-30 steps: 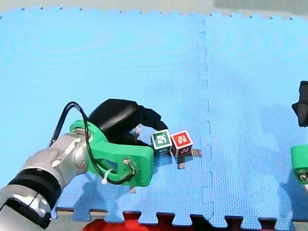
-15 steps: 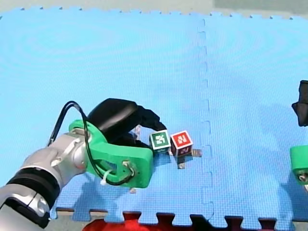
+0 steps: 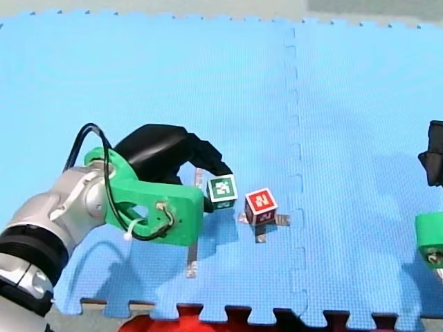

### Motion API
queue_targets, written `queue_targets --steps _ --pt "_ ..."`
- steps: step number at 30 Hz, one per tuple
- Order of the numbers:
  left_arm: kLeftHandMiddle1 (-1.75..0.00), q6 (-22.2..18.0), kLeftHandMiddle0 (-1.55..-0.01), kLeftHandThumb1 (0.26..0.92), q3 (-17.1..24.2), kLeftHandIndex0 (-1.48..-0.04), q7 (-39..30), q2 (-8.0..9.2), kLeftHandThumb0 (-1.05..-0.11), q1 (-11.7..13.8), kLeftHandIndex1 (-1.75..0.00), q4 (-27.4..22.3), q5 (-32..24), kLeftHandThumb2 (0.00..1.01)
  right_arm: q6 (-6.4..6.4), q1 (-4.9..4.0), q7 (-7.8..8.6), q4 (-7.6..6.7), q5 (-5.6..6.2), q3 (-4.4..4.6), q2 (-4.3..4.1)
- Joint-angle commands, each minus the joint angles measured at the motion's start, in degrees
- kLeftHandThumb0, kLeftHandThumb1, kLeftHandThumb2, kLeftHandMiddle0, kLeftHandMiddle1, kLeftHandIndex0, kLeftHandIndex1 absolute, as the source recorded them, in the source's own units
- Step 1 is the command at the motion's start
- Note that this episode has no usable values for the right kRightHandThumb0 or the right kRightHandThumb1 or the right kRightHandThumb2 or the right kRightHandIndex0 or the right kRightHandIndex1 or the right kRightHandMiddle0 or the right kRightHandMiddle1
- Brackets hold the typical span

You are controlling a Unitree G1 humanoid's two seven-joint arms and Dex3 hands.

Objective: Stack cube left

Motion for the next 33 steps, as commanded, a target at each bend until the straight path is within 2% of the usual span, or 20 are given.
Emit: queue_targets --steps 1,8,13,21,31,33 --pt "-1.51 0.08 -1.01 0.794 0.35 -1.3 -0.29 0.16 -0.476 -0.21 -0.02 0.44 -0.39 0.0 -0.39 0.22 -0.22 0.08 0.22 -0.09 -0.26" --pt "-1.51 1.08 -0.99 0.785 1.57 -1.31 -1.53 -0.33 -0.473 -0.2 -0.01 0.49 -1.7 0.0 -0.62 0.06 -0.03 0.53 0.48 -0.12 -0.32" --pt "-1.63 3.18 -0.94 0.783 2.3 -1.31 -3.04 -0.37 -0.462 0.32 -0.01 -2.13 -2.52 0.0 -0.68 -0.05 -0.09 0.79 0.43 -0.07 -0.38" --pt "-1.67 4.14 -0.92 0.781 2.41 -1.3 -3.58 -0.41 -0.464 0.64 0.0 -3.39 -2.56 0.0 -0.51 -0.02 -0.04 0.54 0.37 0.01 -0.31" --pt "-1.69 4.25 -0.92 0.778 3.24 -1.31 -3.57 -1.73 -0.465 0.11 0.0 -3.12 -3.71 0.0 -0.62 -0.02 -0.21 1.01 0.36 0.16 -0.15" --pt "-1.71 4.4 -0.92 0.783 3.3 -1.31 -3.64 -2.32 -0.476 -0.75 0.0 -2.49 -3.81 0.0 -0.64 -0.11 -0.14 1.16 0.44 0.16 -0.11"
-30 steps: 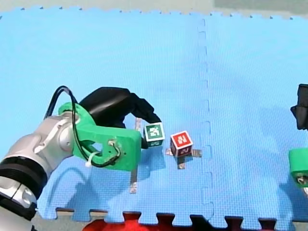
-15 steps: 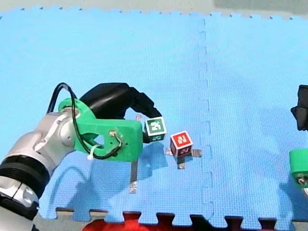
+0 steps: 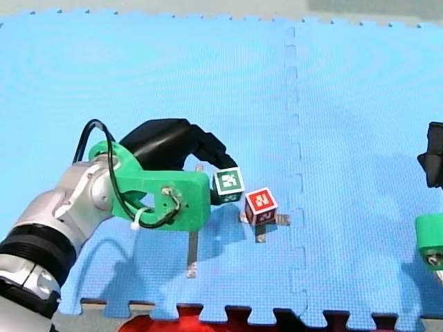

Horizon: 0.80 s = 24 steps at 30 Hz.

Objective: Stack cube left

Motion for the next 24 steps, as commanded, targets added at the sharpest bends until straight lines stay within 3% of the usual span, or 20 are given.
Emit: queue_targets --steps 1,14,24 --pt "-1.73 0.11 -0.92 0.785 0.23 -1.31 -0.14 -0.5 -0.482 -1.23 0.0 0.65 -0.31 0.0 -0.13 -0.12 -0.1 0.22 0.29 -0.07 -0.11" --pt "-1.75 -1.73 -0.93 0.788 -0.51 -1.31 -0.26 -3.19 -0.483 -3.35 0.0 2.48 -0.29 0.0 -0.03 -0.64 -0.16 0.99 0.45 -0.06 0.15" --pt "-1.75 -4.13 -0.93 0.793 -0.54 -1.31 -0.88 -3.6 -0.476 -4.34 0.0 3.79 -0.62 0.0 -0.12 -0.99 0.08 1.47 0.82 -0.17 0.2"
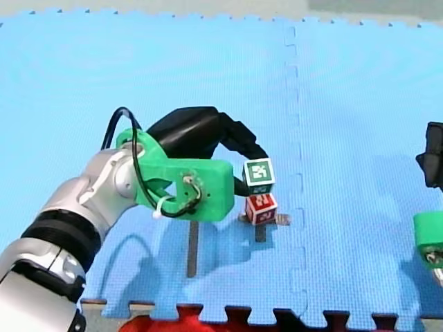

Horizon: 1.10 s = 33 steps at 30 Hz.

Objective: Stack cube left

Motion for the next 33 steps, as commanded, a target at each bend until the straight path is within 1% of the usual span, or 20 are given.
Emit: queue_targets --steps 1,3,8,12,20,26,33 --pt "-1.75 -0.27 -0.93 0.794 -0.11 -1.31 0.01 -0.01 -0.476 -0.52 0.0 0.17 0.17 0.0 -0.11 -0.32 -0.01 0.26 0.45 -0.15 -0.21" --pt "-1.75 -0.3 -0.93 0.795 -0.38 -1.31 0.35 -0.21 -0.478 -0.61 0.0 0.18 0.51 0.0 -0.09 -0.41 0.0 0.35 0.46 -0.18 -0.27" --pt "-1.75 0.65 -0.92 0.799 -0.86 -1.32 -0.01 -1.02 -0.489 -0.7 0.0 -0.35 0.86 0.0 0.06 -0.3 -0.18 0.03 0.27 -0.13 -0.25" --pt "-1.74 0.96 -0.91 0.802 -1.16 -1.32 -0.17 -1.08 -0.503 -0.87 0.0 -0.55 1.29 0.0 0.18 -0.26 -0.23 -0.12 0.2 -0.14 -0.28" --pt "-1.64 2.1 -0.95 0.807 -1.73 -1.32 -0.49 -1.31 -0.516 -0.87 0.0 -0.88 2.16 0.0 0.28 0.02 -0.18 -0.42 0.28 -0.22 -0.3" --pt "-1.61 2.95 -0.96 0.812 -2.65 -1.31 1.06 -1.95 -0.519 -0.82 0.0 0.21 3.49 0.0 0.15 0.15 0.23 -0.54 0.7 -0.39 -0.25" --pt "-1.62 2.45 -0.96 0.818 -3.0 -1.3 2.12 -2.14 -0.509 -0.96 0.0 1.72 3.87 0.0 0.17 0.6 0.46 -1.31 0.86 -0.45 -0.38"
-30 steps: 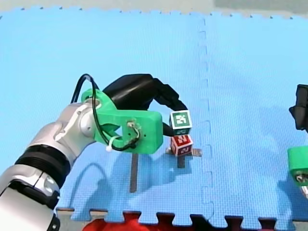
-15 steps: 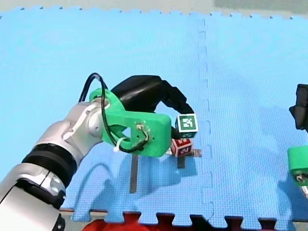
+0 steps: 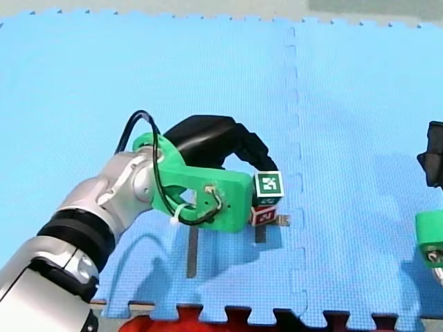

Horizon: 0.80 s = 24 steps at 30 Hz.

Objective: Stack cube left

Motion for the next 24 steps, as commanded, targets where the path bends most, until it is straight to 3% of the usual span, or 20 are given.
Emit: queue_targets --steps 1,24 --pt "-1.62 -0.3 -0.96 0.819 -0.09 -1.3 0.24 0.08 -0.507 -0.31 0.0 0.51 -0.01 0.0 0.01 0.28 0.1 -0.4 0.29 -0.22 -0.34" --pt "-1.65 -1.73 -0.93 0.822 -0.06 -1.29 2.43 0.19 -0.496 0.31 0.0 1.97 0.15 0.0 0.14 1.15 0.05 -1.76 -0.19 -0.17 -0.3"
